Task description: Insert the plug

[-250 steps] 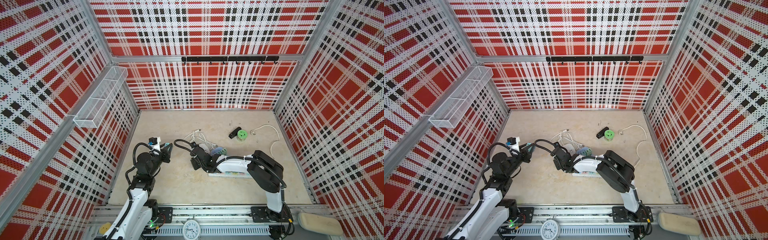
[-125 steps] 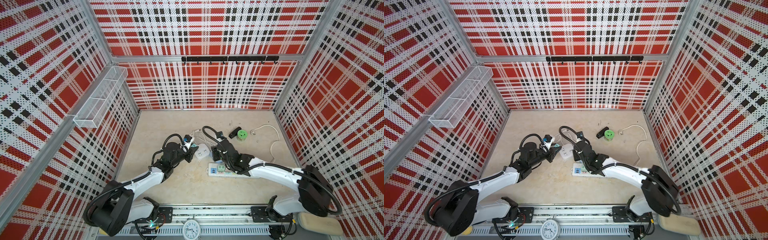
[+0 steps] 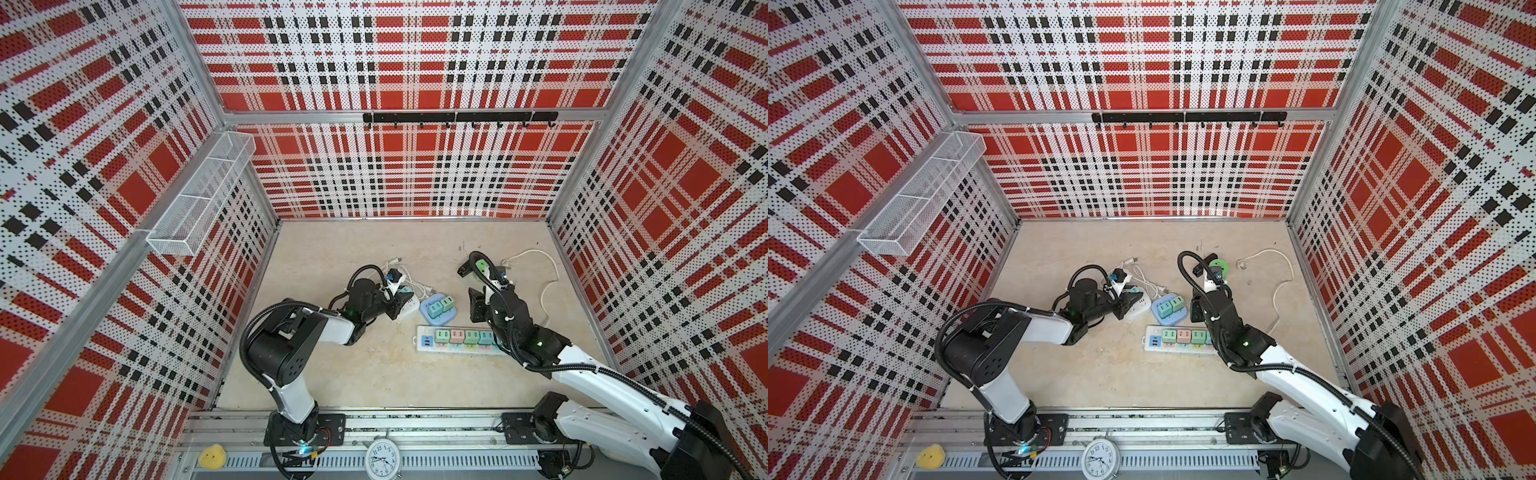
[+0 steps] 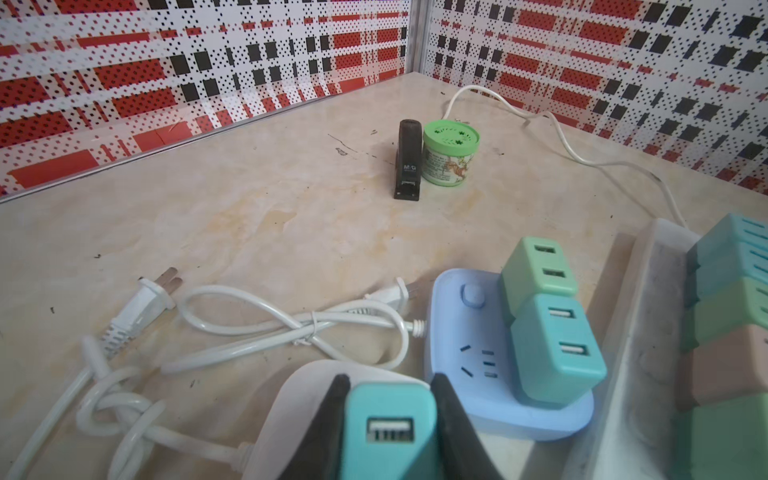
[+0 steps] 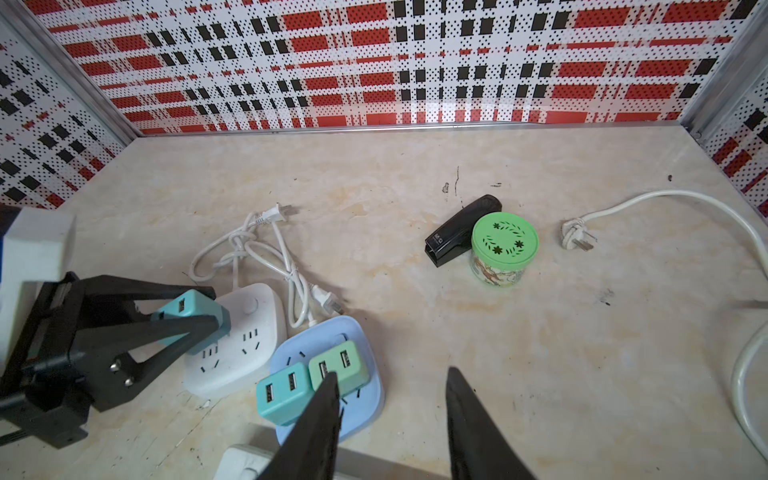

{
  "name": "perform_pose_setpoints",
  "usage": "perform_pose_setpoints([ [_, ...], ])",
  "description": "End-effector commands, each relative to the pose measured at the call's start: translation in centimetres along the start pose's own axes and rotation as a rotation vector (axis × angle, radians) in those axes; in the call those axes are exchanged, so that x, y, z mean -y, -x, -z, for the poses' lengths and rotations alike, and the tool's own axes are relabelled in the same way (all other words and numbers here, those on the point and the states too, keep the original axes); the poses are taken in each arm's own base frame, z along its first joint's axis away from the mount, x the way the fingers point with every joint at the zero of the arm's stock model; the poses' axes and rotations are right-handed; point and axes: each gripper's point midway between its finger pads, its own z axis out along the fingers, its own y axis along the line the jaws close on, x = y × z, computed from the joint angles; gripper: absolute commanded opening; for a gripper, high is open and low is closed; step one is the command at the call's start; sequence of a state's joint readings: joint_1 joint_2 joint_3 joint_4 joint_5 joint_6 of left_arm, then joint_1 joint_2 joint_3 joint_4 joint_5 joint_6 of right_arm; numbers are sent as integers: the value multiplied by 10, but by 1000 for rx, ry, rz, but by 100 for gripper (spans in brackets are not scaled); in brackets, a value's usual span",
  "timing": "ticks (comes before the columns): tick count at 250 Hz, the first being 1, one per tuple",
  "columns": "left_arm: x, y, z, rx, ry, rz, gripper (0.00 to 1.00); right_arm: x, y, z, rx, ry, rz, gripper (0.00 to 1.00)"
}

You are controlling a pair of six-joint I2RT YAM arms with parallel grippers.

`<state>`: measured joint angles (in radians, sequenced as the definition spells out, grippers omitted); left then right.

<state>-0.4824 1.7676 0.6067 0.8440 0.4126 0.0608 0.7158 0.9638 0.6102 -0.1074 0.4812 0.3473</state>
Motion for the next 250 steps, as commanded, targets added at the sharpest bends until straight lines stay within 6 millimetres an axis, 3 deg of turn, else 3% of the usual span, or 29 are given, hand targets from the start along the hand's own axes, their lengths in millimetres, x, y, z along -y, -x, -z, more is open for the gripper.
perform_pose_setpoints([
  [1,-3,19,-3,88,-17,-15,0,5,4,3,28,-10,-5,43],
  [72,0,1,-16,60,-64,-21,0,6,2,3,26,-8,-4,43],
  [250,13,-9,-29,-27,-110,-69,0,12,0,9,38,-8,-16,45],
])
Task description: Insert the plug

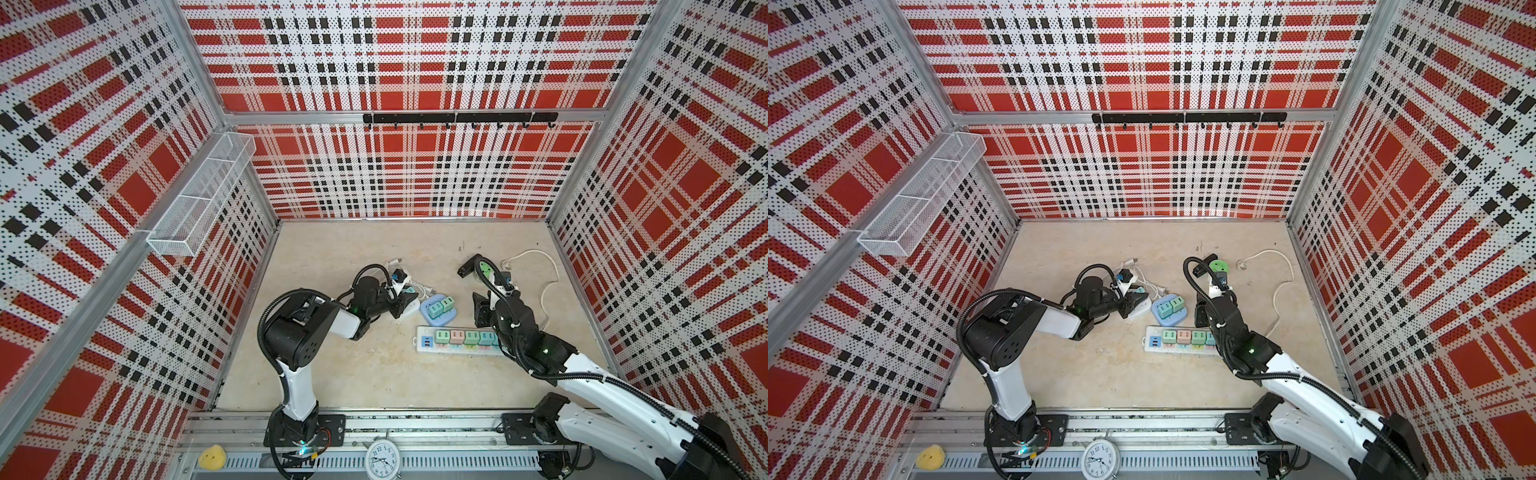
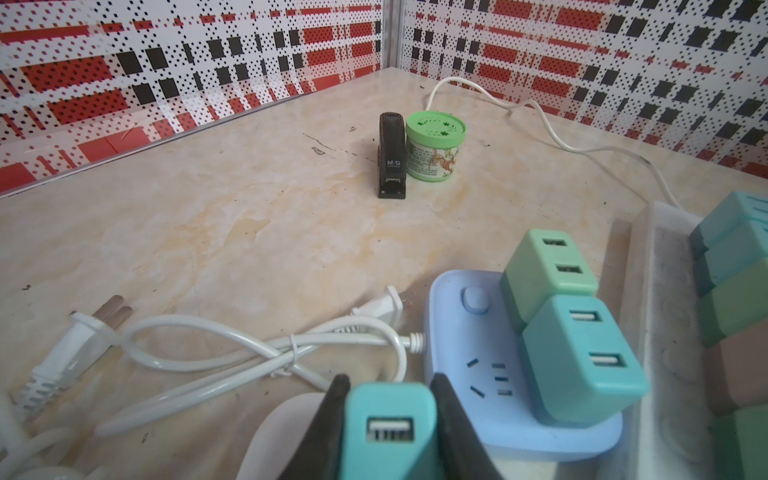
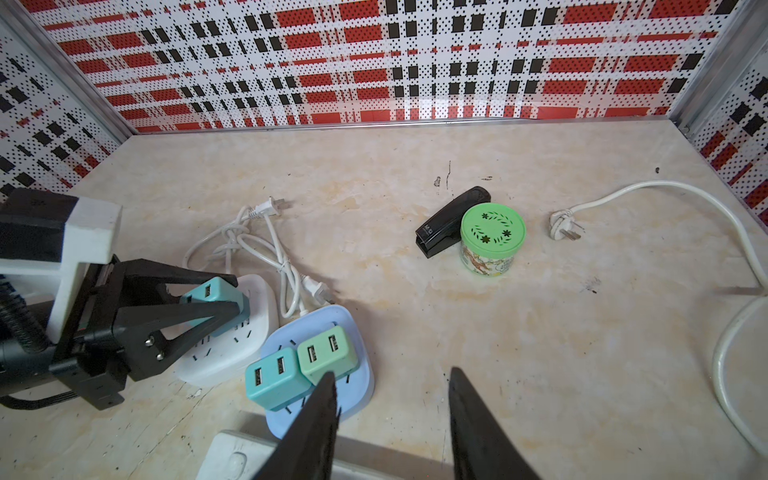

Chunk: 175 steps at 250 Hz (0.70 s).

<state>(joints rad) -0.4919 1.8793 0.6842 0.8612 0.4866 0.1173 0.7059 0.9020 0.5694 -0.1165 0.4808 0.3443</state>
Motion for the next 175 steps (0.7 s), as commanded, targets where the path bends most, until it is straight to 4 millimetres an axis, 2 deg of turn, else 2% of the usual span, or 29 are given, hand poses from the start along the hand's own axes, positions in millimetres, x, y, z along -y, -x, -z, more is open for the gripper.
perform_pose_setpoints([
  [1,6,0,-6,-18,-27,-16,0,3,5,2,29,-5,-12,45],
  [45,3,-7,-9,-74,-12,-4,0,4,4,3,31,-8,-12,45],
  [74,9,-12,-10,-120,-11,-20,0,5,5,4,38,-9,-17,46],
  [175,29,-56,-11,-249,11,-47,0,8,6,3,44,-15,-15,46],
])
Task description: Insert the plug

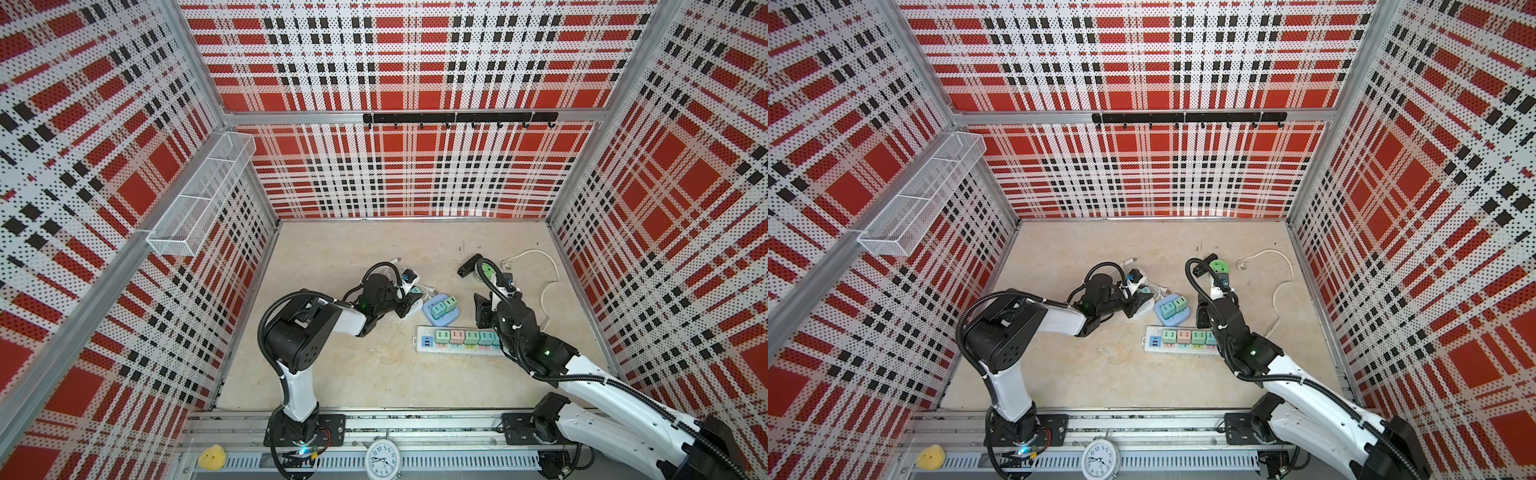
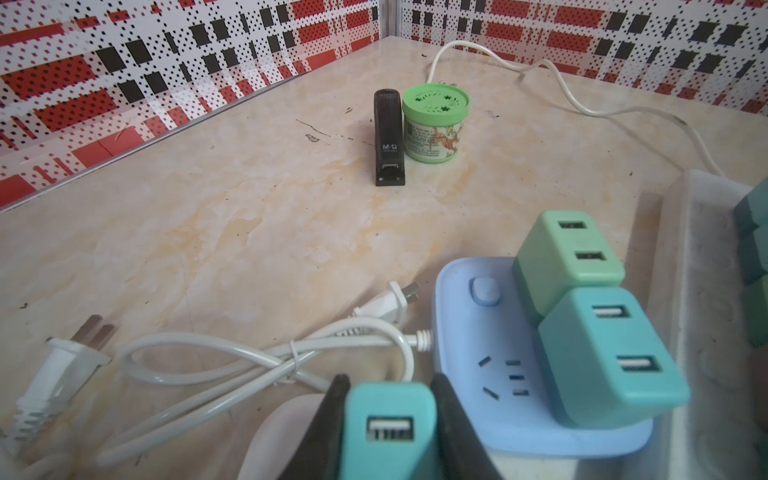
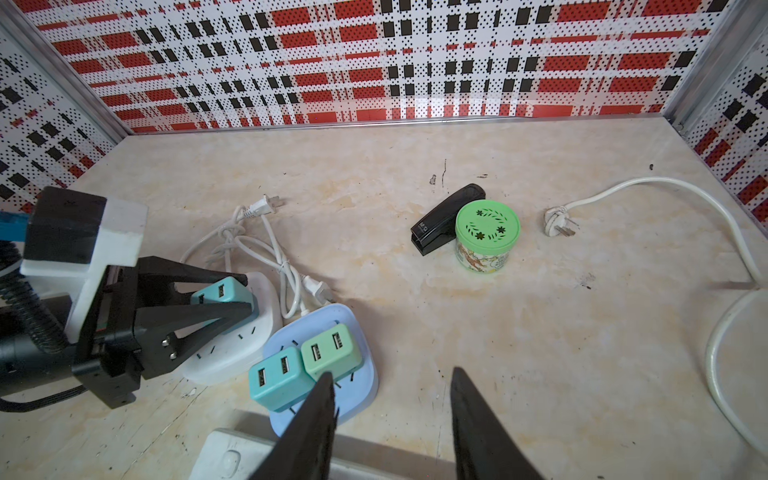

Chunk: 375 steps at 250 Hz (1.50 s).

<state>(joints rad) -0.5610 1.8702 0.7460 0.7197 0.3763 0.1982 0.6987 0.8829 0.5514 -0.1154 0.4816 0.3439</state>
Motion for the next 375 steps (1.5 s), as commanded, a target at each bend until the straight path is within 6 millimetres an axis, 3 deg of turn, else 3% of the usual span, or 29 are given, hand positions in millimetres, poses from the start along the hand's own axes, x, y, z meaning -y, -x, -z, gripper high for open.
perform_pose_setpoints([
  [1,23,-52,1,-168,-29,23,0,3,8,1,40,-7,-10,46],
  [84,29,-88,0,-202,-42,87,0,2,6,-5,24,-8,-6,46],
  [129,31,-82,5,-183,-49,86,0,0,6,-8,24,-6,-9,47],
  [141,27,-73,7,-166,-27,93,21,0,6,-9,23,-7,-10,50],
  [157,20,-61,11,-144,11,98,56,1,7,-9,23,-11,-15,63],
  [158,20,-60,11,-142,12,98,61,1,7,-9,24,-11,-16,63],
  [160,19,-57,12,-137,15,96,86,1,7,-9,23,-11,-15,64],
  [161,19,-57,12,-137,17,97,93,1,8,-9,24,-10,-15,65],
  [165,18,-53,14,-131,21,93,100,1,9,-9,25,-12,-17,66],
  [190,16,-24,24,-88,32,85,99,4,21,-5,47,-21,-22,80],
  [214,19,20,39,-7,7,105,99,17,40,5,99,-84,-35,100],
  [252,12,77,76,66,81,84,99,67,67,19,168,-339,-126,100],
  [274,-2,94,103,84,193,60,99,90,76,8,224,-407,-95,100],
  [303,-47,86,142,76,440,78,99,144,64,-12,172,-568,-54,100],
  [333,-103,48,186,46,677,181,99,186,37,-31,76,-651,-13,100],
  [352,-129,19,205,13,774,247,99,195,17,-44,46,-633,19,100],
  [375,-145,12,222,41,829,321,99,200,1,-52,60,-640,52,100],
])
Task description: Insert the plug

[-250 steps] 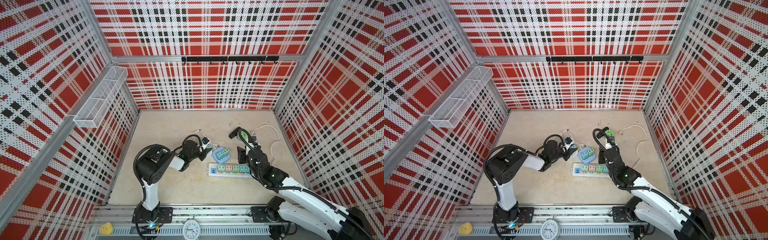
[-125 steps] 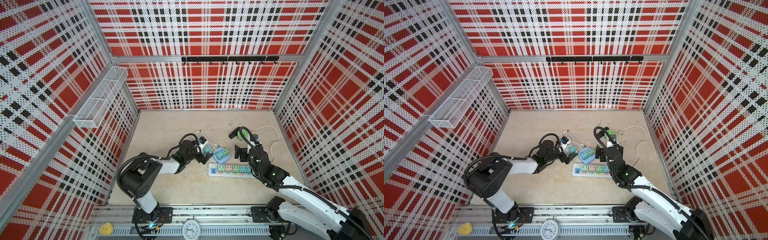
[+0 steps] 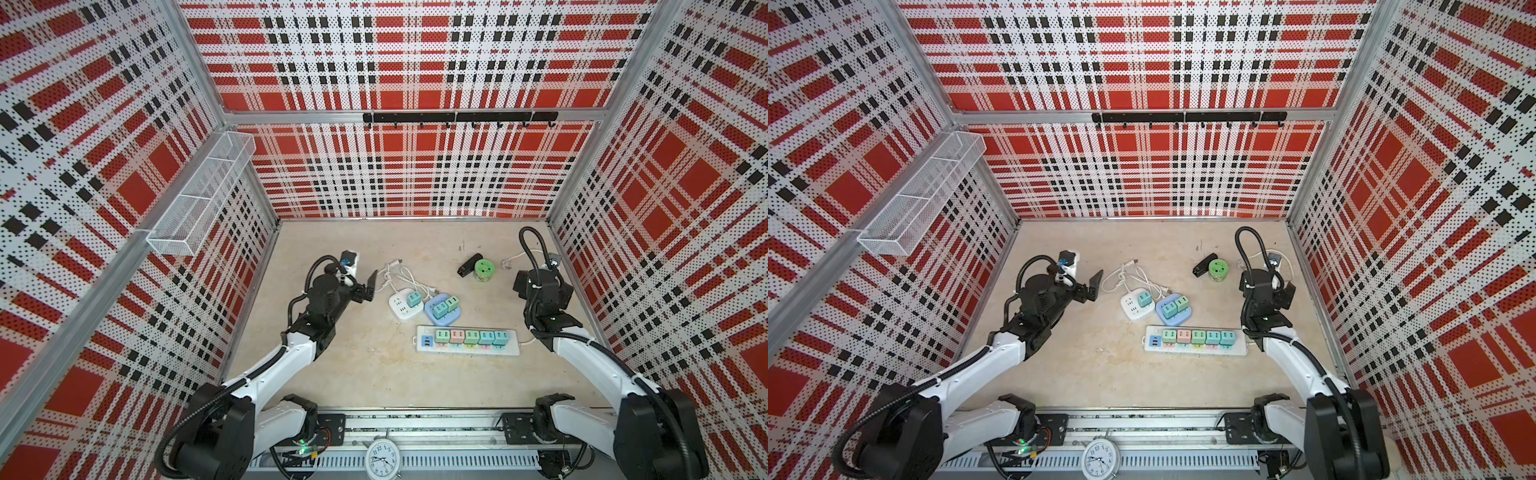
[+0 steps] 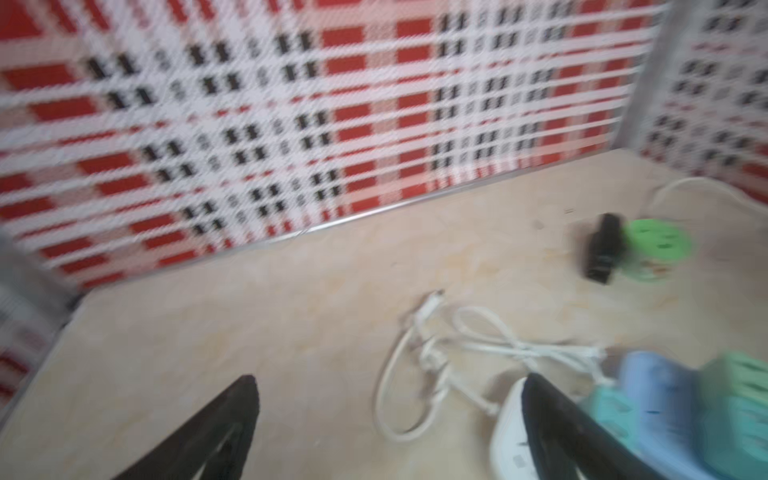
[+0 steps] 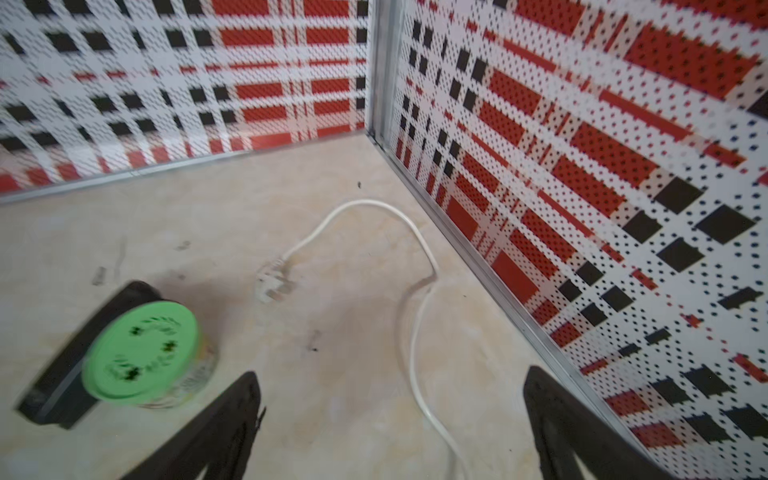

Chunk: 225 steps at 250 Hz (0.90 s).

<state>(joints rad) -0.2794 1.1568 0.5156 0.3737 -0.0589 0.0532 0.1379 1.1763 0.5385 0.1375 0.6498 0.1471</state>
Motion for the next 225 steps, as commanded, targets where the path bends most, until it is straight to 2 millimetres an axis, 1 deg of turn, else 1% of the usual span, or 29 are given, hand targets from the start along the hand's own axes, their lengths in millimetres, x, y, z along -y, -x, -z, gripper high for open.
perform_pose_setpoints([
  [1,-36,-19,4,-44,121,92,99,-11,0,-9,89,51,22,100],
  [15,-39,-21,7,-30,144,45,99,-20,-10,-18,107,96,3,100],
  [23,-43,-22,10,-17,190,6,99,-24,-13,-23,123,115,-9,100],
  [24,-44,-23,10,-16,197,3,99,-25,-16,-24,117,116,12,100],
  [28,-46,-24,11,-12,222,-16,99,-26,-12,-26,136,113,11,100],
  [43,-59,-35,13,-13,298,-37,99,-34,-15,-31,90,127,32,100],
  [54,-67,-44,12,-22,317,-29,99,-34,-8,-33,134,118,27,100],
  [74,-76,-60,9,-18,320,12,99,-32,-6,-32,149,114,3,100],
  [83,-79,-55,6,26,320,24,99,-32,-6,-31,172,118,-3,100],
  [101,-80,-58,2,-13,326,22,99,-35,-14,-29,234,156,-29,100],
  [107,-82,-57,1,2,330,26,99,-36,-10,-28,283,166,-26,100],
  [113,-83,-55,0,26,334,26,99,-41,-8,-25,296,195,-15,99],
  [121,-83,-52,-3,50,335,25,99,-50,-13,-23,266,250,7,100],
  [125,-82,-55,-4,47,326,24,99,-54,-15,-23,254,271,18,100],
  [137,-81,-64,-10,61,310,20,99,-57,-16,-25,264,281,26,100],
  [145,-81,-73,-15,67,311,25,99,-61,-25,-27,251,295,34,100],
  [147,-81,-75,-16,70,311,24,99,-61,-24,-27,265,299,37,100],
  [153,-79,-68,-18,137,299,14,99,-61,-20,-27,308,294,34,100],
  [160,-75,-64,-15,167,295,-3,99,-60,-18,-24,322,295,31,100],
  [169,-77,-69,-10,133,313,8,99,-60,-20,-22,294,306,25,100],
  [178,-82,-73,-9,94,325,27,99,-60,-23,-27,260,290,28,100],
  [186,-83,-74,-12,81,316,29,99,-58,-20,-35,250,252,29,100],
  [194,-83,-72,-18,83,312,28,99,-61,-18,-41,237,244,42,100],
  [210,-86,-68,-27,78,323,28,99,-57,-23,-37,214,251,26,100],
  [225,-88,-73,-35,4,335,27,99,-60,-19,-38,248,251,36,100],
])
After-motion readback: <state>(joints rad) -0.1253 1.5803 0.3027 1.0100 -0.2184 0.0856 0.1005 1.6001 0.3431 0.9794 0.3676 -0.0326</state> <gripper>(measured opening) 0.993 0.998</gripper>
